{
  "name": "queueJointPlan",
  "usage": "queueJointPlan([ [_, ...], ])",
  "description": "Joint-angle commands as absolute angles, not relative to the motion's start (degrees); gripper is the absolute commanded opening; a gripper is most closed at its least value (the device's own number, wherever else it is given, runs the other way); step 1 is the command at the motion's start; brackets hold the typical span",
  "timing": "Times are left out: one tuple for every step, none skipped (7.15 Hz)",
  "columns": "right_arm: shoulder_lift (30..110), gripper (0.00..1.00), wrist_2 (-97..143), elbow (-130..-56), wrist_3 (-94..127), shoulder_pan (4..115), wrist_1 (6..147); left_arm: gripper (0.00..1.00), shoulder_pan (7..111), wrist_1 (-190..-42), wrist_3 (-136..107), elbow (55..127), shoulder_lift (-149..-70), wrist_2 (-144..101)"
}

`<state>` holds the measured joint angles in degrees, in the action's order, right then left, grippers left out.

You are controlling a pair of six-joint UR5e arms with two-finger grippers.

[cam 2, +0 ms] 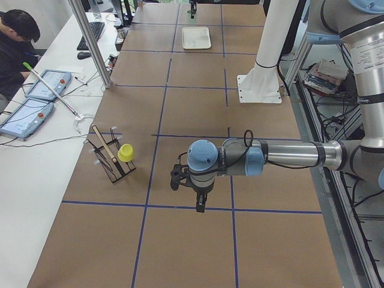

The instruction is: Left arm grabs green cup and hands to right arm on tray

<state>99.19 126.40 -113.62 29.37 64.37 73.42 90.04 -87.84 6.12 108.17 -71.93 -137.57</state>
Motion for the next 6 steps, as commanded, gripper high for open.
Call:
queueJointPlan([
  [98.5, 0.02, 124.8, -111.5, 33.4, 59.9, 73.2, 1.00, 90.0, -87.9, 5.0, 108.3, -71.8, -137.9],
  [98.5, 0.03, 121.6, -111.4, 35.5, 57.5, 73.1, 1.00, 90.0, -87.9, 4.9, 108.5, -71.9, -137.8],
  [98.5, 0.13, 120.9, -111.4, 35.7, 56.7, 73.2, 1.00, 90.0, -87.9, 5.0, 107.9, -71.9, -137.9],
  [98.4, 0.24, 120.8, -110.8, 35.7, 56.2, 73.2, 1.00, 90.0, -88.0, 5.0, 107.9, -72.0, -137.9],
  [97.0, 0.32, 120.8, -108.9, 35.7, 55.6, 73.1, 1.00, 90.0, -88.0, 5.0, 107.9, -72.0, -137.9],
  [96.9, 0.53, 120.8, -108.8, 35.7, 55.5, 73.1, 1.00, 90.0, -88.0, 5.0, 107.8, -72.1, -138.0],
])
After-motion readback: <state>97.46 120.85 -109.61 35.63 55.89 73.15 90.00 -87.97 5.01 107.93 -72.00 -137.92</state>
